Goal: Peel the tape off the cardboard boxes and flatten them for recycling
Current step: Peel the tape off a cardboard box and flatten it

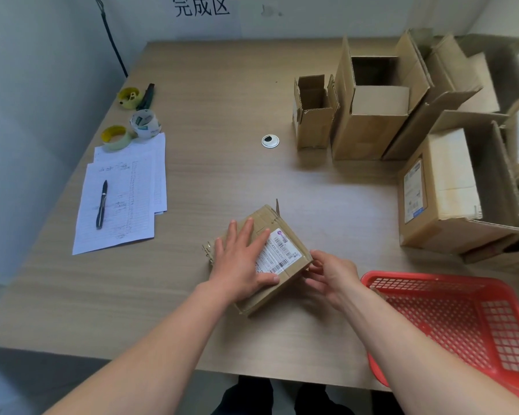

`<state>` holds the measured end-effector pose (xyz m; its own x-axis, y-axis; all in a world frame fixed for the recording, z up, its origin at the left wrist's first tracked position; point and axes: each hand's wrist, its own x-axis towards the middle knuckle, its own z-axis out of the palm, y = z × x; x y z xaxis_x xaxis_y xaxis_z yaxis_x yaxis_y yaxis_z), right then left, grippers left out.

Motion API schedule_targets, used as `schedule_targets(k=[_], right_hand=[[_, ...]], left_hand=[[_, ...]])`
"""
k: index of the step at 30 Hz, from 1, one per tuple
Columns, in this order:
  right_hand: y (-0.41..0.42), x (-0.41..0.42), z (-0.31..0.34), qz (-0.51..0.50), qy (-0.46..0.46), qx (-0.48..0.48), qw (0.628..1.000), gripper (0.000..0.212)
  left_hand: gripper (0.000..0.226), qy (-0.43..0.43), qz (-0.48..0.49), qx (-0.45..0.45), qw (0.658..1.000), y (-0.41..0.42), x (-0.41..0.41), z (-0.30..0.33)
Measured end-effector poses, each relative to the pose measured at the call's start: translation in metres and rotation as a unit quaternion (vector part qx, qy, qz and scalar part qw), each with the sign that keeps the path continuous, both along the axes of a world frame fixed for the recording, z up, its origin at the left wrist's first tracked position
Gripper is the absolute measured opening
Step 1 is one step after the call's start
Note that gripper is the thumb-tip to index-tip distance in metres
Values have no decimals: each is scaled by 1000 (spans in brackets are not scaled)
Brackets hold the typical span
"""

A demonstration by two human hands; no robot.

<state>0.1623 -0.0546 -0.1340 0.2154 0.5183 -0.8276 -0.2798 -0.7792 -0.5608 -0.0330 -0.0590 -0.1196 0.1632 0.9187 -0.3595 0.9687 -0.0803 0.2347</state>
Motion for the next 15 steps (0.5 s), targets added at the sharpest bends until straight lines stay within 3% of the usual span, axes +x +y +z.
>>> schedule_targets(k=[3,6,10,12,15], right_hand=[[4,-4,2,-2,16,-4,1000,5],[10,-12,10,28,-2,29,999,16],[28,-26,32,95,-62,220,969,31],[36,-30,44,124,-95,295,943,24],[41,-30,51,167,-145,368,903,22]], left_hand=[[114,16,-20,30,999,-1,-3,7],[123,38,-56,74,995,2,-7,17],[130,51,-95,237,966,17,-9,40],[110,45,-77,319,943,26,-8,57],[50,44,-58,394,916,30,-9,73]])
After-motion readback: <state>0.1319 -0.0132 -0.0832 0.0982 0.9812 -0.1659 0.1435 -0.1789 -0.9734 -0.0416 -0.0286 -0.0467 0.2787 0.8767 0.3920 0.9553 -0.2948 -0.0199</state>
